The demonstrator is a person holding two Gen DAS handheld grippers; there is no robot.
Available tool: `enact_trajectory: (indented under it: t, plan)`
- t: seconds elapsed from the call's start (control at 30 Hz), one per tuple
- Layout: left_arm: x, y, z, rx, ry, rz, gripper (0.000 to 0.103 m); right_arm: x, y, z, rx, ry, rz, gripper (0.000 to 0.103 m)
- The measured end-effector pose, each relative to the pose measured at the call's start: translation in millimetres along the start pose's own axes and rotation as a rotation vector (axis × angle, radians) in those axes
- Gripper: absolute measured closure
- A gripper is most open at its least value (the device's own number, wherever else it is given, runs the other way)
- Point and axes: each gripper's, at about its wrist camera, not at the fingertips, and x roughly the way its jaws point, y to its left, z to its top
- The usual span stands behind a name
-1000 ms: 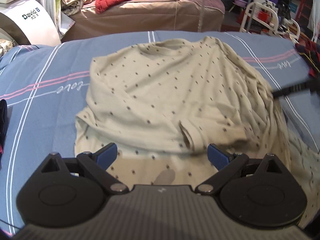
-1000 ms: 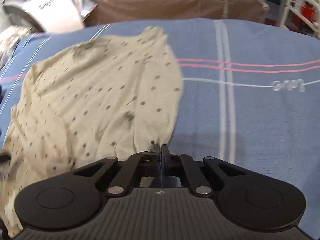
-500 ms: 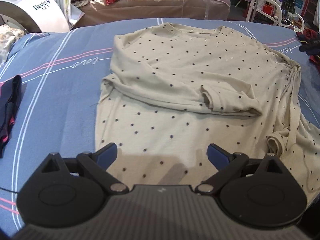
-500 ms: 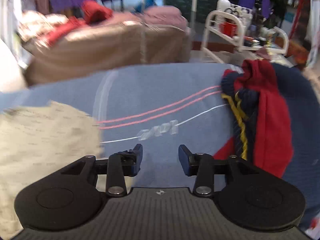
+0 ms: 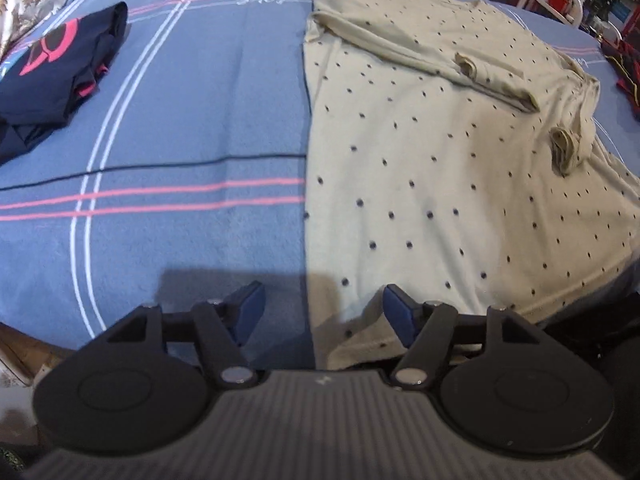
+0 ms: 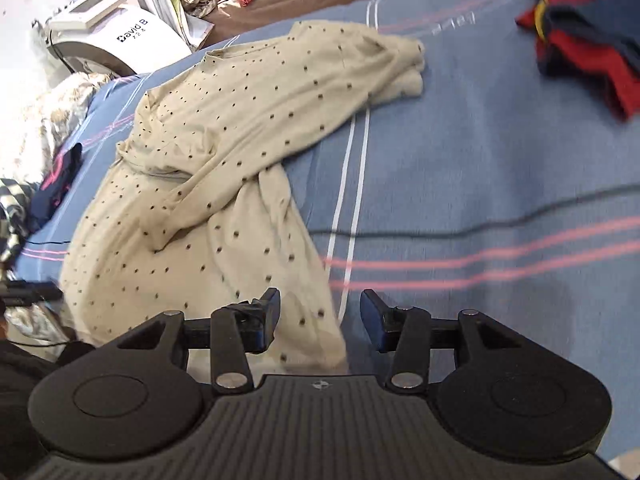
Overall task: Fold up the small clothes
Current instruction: 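Pinch the shirt hem with the left gripper and smooth it flat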
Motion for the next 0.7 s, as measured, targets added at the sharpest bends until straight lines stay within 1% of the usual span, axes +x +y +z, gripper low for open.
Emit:
enact_trajectory:
  t: [0.07,0.13,0.17,0.2,0.23,0.27,0.3,0.37,0.43,0.47,0.53,0.6,0.63,0.67,0.7]
  plan:
    - [6.1,-7.2,-13.1,0.037,-0.012,0.034,0.039,5.0,2.1,-2.3,-0.016,0.009,-0.018,0.026]
    - [7.9,-15.3,-14.8,0.073,-0.011,0.062,0.039,6.2,4.6,-5.1,-0.006,0.023,-0.004,0.026]
    - [7.5,-19.3,-14.2,0.083,-0.005,0.063,0.051,8.4,5.9,-6.3,-0.004,0.029,0.001,0.031]
    - [6.6,-21.3,-13.9,0.078,0.0,0.048,0.062,9.7,7.0,-10.4,-0.006,0.049,-0.014,0.069]
    - [5.4,-23.2,-12.9,0.064,0.012,0.021,0.09,9.6,7.9,-12.9,-0.007,0.054,-0.03,0.095]
    - [3.9,-25.2,-11.7,0.058,0.022,-0.002,0.099,7.5,8.1,-14.8,0.006,0.055,-0.016,0.095]
    - [1.6,-29.2,-10.7,0.067,0.023,-0.008,0.099,3.9,8.8,-16.5,0.02,0.056,0.002,0.096]
    - [-3.1,-36.5,-9.1,0.111,0.004,0.03,0.099,-5.7,12.1,-20.4,0.022,0.058,0.013,0.096]
    - [-9.5,-31.7,-4.7,0.104,-0.017,0.057,0.099,-15.9,13.4,-26.2,0.045,0.094,0.001,0.097]
    - [-11.7,-24.5,-0.9,0.085,-0.023,0.082,0.099,-19.7,13.5,-30.0,0.063,0.121,0.002,0.097]
    - [-15.1,-10.5,5.6,0.054,-0.024,0.128,0.099,-24.2,18.8,-40.2,0.082,0.197,0.033,0.097]
    - [-18.8,-1.3,10.6,0.038,-0.022,0.13,0.099,-23.2,28.3,-49.9,0.063,0.255,0.049,0.097]
    - [-20.4,-1.5,12.7,0.051,-0.021,0.143,0.099,-16.9,31.2,-54.0,0.066,0.331,0.054,0.097]
    - [-21.2,-4.4,14.3,0.071,-0.012,0.146,0.098,-13.8,33.4,-56.3,0.062,0.354,0.027,0.095]
    - [-20.6,-8.6,15.7,0.092,0.006,0.141,0.095,-13.2,35.9,-56.0,0.043,0.339,-0.009,0.081]
